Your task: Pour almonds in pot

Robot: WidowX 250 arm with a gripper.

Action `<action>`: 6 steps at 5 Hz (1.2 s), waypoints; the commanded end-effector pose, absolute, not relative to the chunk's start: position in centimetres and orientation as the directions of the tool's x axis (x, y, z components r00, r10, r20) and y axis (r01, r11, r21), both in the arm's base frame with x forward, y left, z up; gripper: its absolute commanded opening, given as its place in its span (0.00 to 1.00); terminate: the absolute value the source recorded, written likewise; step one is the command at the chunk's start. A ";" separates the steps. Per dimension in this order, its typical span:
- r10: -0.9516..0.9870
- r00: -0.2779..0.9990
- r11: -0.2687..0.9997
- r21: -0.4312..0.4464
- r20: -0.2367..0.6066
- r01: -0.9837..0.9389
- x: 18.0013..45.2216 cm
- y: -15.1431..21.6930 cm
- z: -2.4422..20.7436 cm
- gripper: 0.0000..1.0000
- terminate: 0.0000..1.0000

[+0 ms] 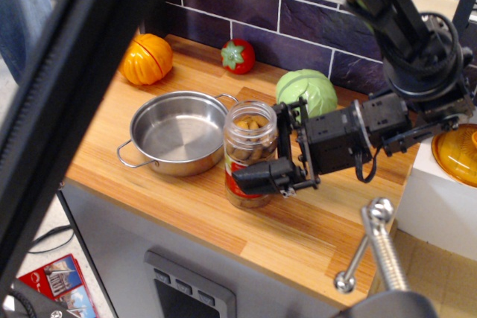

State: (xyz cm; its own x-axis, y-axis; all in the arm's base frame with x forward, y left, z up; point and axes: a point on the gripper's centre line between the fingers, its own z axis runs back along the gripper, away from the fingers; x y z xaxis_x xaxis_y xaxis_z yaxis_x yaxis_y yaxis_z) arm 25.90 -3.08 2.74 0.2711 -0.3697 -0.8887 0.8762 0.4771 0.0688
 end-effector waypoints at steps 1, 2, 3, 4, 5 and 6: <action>-0.451 0.367 0.410 0.176 -0.813 0.895 25.3 -2.1 5.9 0.00 0.00; -0.492 0.378 0.400 0.181 -0.784 0.898 25.5 -2.0 6.8 0.00 0.00; -0.652 0.298 0.363 0.058 -0.697 0.930 26.1 -1.1 9.2 0.00 0.00; -0.771 0.263 0.326 -0.004 -0.580 0.945 26.7 -0.9 10.4 0.00 0.00; -0.855 0.314 0.355 -0.026 -0.413 0.934 28.5 -0.8 10.9 0.00 0.00; -0.881 0.371 0.391 -0.010 -0.296 0.920 30.9 -1.1 10.8 0.00 0.00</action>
State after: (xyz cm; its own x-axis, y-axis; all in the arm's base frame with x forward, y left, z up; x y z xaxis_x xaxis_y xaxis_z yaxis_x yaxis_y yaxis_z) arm 31.23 -1.82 10.09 0.3848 -0.8794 -0.2805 0.9106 0.4113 -0.0404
